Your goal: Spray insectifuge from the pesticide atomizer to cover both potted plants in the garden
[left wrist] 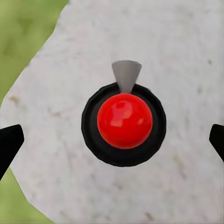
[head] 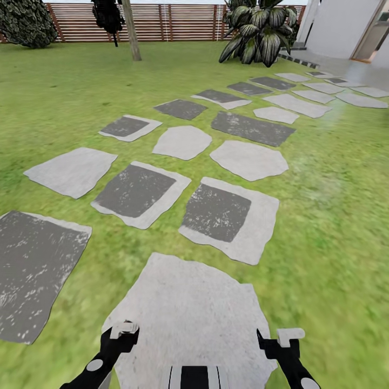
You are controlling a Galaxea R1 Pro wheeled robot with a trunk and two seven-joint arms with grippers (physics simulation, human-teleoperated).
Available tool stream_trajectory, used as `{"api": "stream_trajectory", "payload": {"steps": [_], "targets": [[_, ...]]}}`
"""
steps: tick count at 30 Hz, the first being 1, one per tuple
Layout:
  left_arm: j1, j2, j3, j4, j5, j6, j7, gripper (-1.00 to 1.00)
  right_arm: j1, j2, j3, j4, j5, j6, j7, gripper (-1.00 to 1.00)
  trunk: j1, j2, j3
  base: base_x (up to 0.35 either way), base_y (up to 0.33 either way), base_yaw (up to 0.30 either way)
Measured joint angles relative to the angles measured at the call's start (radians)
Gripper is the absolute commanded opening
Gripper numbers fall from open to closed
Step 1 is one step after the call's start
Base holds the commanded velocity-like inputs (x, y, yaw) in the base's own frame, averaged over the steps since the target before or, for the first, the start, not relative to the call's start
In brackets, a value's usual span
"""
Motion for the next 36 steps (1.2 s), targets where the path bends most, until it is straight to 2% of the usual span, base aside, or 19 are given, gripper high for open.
{"api": "stream_trajectory", "payload": {"steps": [10, 36], "targets": [[0.000, 0.000, 0.000, 0.000, 0.000, 0.000, 0.000, 1.00, 0.000, 0.000, 0.000, 0.000, 0.000, 0.000, 0.000, 1.00, 0.000, 0.000, -0.013, 0.000, 0.000, 0.000], [0.000, -0.001, 0.001, 0.000, 0.000, 0.000, 0.000, 1.00, 0.000, 0.000, 0.000, 0.000, 0.000, 0.000, 0.000, 1.00, 0.000, 0.000, -0.014, 0.015, 0.000, 0.000]]}}
